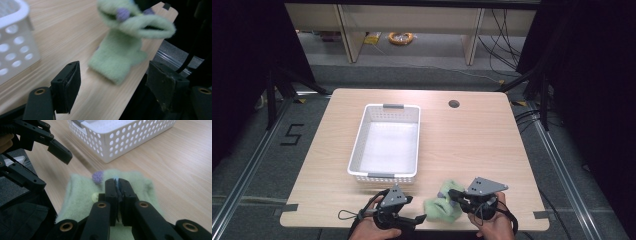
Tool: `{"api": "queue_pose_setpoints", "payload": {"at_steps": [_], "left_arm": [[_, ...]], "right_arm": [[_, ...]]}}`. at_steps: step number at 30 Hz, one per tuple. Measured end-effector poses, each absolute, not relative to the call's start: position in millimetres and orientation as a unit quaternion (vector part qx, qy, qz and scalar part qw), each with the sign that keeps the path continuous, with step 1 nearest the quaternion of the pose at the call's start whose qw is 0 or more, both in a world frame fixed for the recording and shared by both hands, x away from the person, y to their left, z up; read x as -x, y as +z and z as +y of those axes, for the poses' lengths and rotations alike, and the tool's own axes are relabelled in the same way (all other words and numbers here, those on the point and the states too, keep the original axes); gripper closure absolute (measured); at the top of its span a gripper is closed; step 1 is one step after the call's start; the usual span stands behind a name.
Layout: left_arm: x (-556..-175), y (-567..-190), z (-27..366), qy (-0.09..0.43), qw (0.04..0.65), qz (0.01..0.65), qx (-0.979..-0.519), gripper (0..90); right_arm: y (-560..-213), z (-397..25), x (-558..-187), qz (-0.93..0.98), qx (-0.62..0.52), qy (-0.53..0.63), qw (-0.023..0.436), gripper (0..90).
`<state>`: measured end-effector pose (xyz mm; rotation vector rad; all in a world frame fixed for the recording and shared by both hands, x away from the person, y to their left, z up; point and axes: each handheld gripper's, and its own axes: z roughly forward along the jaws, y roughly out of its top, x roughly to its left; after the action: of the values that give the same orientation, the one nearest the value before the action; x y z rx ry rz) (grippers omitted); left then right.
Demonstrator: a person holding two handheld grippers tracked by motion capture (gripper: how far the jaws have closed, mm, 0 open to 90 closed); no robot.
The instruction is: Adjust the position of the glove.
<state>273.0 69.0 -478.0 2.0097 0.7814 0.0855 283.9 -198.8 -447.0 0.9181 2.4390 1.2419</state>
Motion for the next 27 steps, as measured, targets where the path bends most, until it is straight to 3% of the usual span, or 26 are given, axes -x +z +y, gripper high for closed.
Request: {"api": "queue_pose_setpoints", "payload": {"at_steps": [4, 8, 11, 14, 18, 22, 27], "left_arm": [[-274, -473, 59, 0.034, 0.481, 0.299, -0.824, 31.6], [-279, -468, 53, -0.005, 0.491, 0.301, -0.818, 38.5], [-282, -470, 49, -0.003, 0.495, 0.295, -0.817, 47.3], [-284, -471, 47, -0.007, 0.491, 0.287, -0.822, 64.4], [-288, -470, 49, -0.003, 0.484, 0.290, -0.825, 79.2], [-298, -470, 57, 0.002, 0.483, 0.295, -0.825, 84.9], [-303, -472, 61, -0.012, 0.478, 0.298, -0.826, 85.6]], "right_arm": [[-449, -195, -283, 0.842, -0.303, 0.425, 0.135, 87.0], [-449, -192, -281, 0.844, -0.297, 0.422, 0.145, 87.0], [-448, -191, -279, 0.845, -0.291, 0.425, 0.141, 87.0], [-447, -190, -278, 0.846, -0.288, 0.428, 0.137, 87.0], [-445, -190, -274, 0.842, -0.293, 0.430, 0.142, 87.0], [-446, -190, -270, 0.842, -0.294, 0.431, 0.137, 87.0], [-449, -188, -265, 0.841, -0.303, 0.435, 0.108, 87.1]]}}
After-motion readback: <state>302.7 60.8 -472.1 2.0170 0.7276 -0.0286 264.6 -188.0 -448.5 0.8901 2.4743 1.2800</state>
